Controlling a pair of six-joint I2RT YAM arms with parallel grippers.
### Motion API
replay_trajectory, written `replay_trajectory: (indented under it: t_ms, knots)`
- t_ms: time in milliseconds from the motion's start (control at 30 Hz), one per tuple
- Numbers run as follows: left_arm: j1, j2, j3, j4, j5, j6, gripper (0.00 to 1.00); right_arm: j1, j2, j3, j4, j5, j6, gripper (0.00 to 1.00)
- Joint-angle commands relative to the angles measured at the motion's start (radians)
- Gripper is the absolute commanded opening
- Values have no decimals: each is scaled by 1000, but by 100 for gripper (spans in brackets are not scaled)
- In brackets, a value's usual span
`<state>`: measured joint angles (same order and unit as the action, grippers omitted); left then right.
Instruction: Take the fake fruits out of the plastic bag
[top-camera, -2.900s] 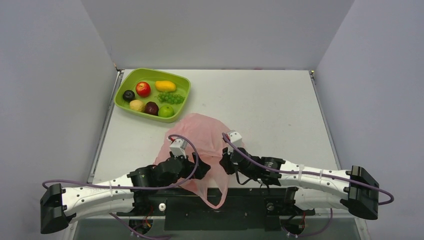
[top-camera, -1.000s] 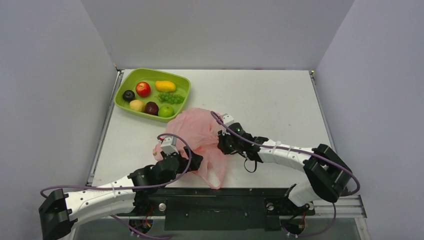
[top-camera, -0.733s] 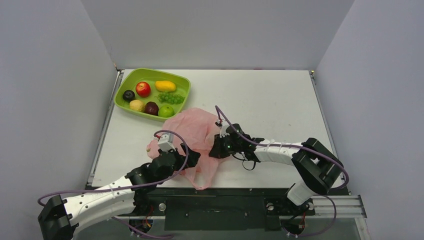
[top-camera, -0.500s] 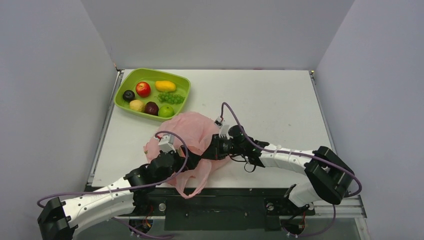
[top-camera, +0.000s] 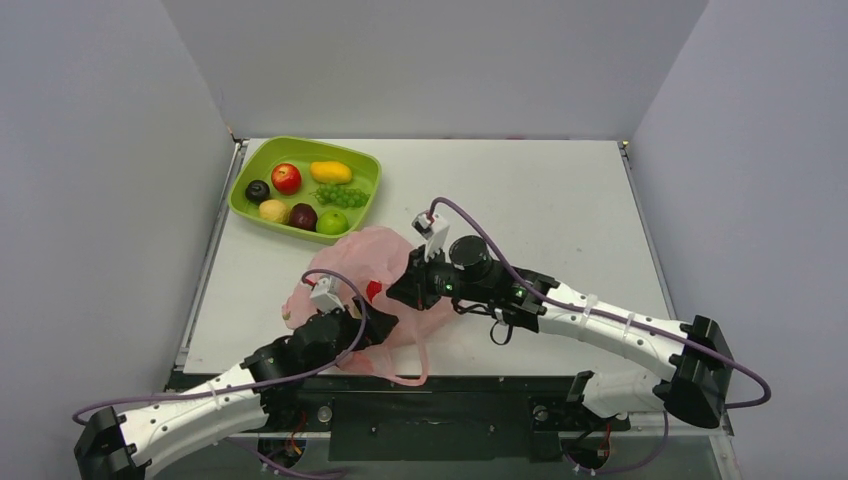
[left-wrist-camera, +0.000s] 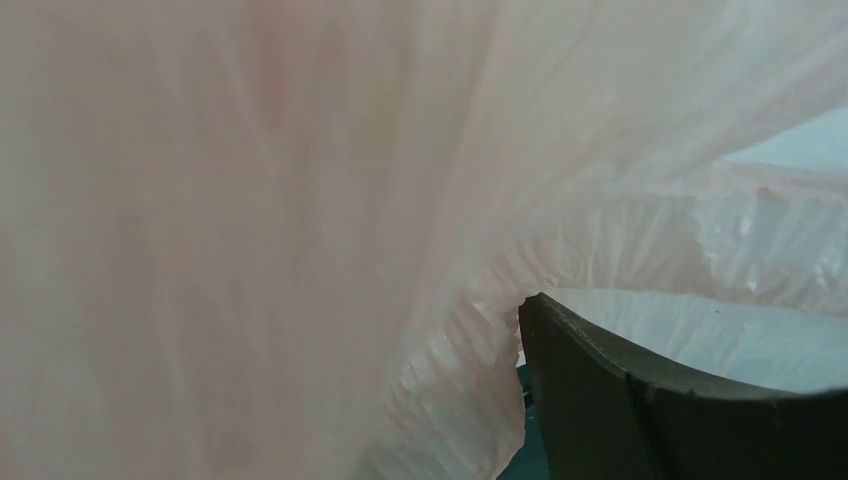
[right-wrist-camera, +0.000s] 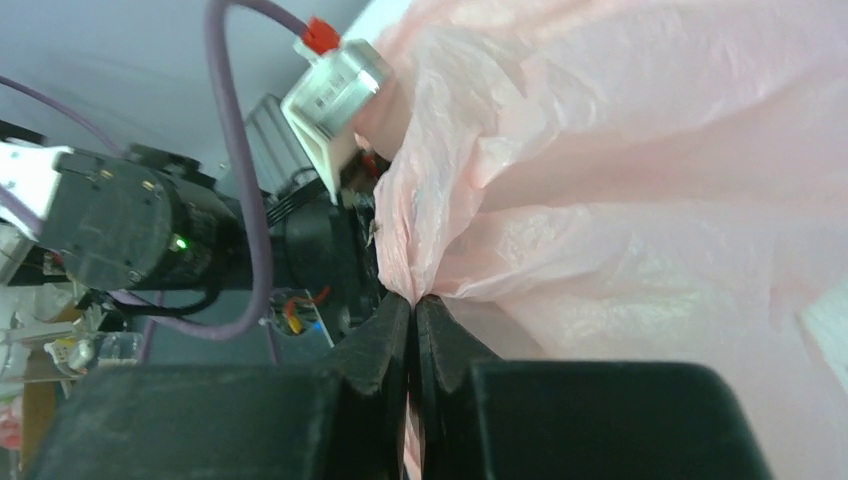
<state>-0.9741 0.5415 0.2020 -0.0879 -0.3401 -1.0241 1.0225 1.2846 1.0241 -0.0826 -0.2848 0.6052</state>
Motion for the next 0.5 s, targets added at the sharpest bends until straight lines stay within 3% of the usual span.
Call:
replay_trajectory:
  t_ms: [0,200,300,467]
  knots:
    - [3,87,16,50,2,-12,77,-5,-58,-134,38,58,20,0]
    - [2,171,53,139,31,24,77,-30,-132,-278,-45,202,18,0]
    - [5,173,98,95,55,42,85,-33,-172,-309,-142,255,-1,0]
    - [8,124,144,15,109,47,87,-13,-231,-323,-326,405,29,0]
